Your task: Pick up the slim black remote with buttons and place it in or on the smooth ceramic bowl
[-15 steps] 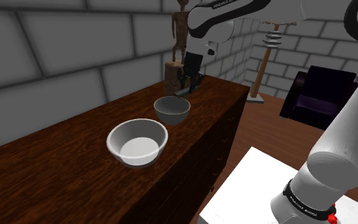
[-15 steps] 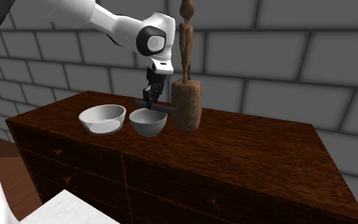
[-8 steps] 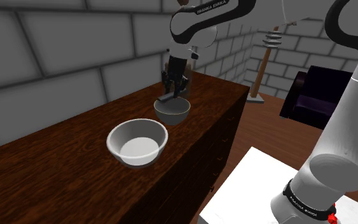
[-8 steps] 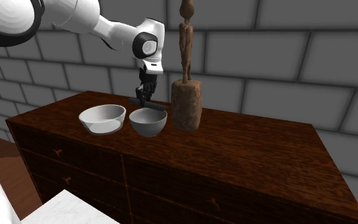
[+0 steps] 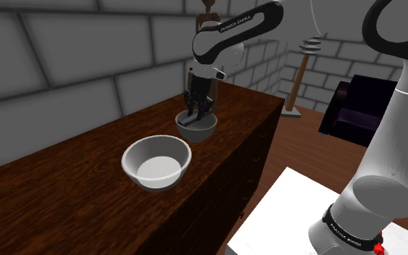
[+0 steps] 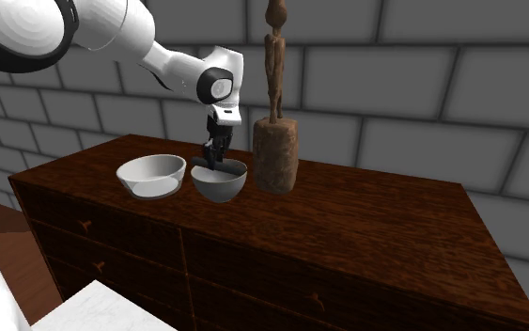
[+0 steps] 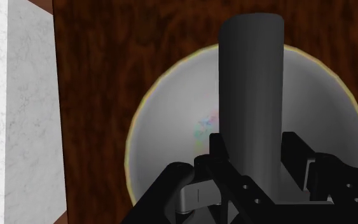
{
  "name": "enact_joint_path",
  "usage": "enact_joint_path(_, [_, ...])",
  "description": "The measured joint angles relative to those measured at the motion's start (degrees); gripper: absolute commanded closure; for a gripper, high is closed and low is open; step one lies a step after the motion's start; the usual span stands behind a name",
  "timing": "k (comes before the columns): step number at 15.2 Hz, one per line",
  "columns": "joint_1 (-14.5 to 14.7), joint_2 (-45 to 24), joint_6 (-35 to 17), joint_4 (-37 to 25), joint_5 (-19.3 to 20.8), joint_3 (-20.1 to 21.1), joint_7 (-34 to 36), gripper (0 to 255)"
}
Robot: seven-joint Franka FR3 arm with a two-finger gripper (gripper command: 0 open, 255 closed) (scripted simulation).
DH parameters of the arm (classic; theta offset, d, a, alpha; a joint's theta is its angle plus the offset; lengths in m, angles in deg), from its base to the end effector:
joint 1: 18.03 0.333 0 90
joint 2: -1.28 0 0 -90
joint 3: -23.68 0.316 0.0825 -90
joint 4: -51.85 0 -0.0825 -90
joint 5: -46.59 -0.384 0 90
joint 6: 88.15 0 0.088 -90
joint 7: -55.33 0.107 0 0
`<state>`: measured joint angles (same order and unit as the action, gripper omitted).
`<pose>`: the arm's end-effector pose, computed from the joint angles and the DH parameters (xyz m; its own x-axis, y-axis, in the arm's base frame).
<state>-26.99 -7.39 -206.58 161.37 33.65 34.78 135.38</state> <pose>0.5948 0.0301 0.4208 0.1023 -0.9693 -0.2236 -0.9947 -0.0975 -0.0323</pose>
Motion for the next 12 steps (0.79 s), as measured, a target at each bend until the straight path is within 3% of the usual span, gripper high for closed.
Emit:
enact_joint_path(7, [0.0, -0.2, -1.3, 0.9, -0.1, 0.1, -0.2, 255])
enact_joint_path(8, [0.1, -0.2, -1.3, 0.8, -0.1, 0.1, -0.2, 0])
enact_joint_path(12, [0.0, -0.4, -1.4, 1.0, -0.1, 0.0, -0.3, 0])
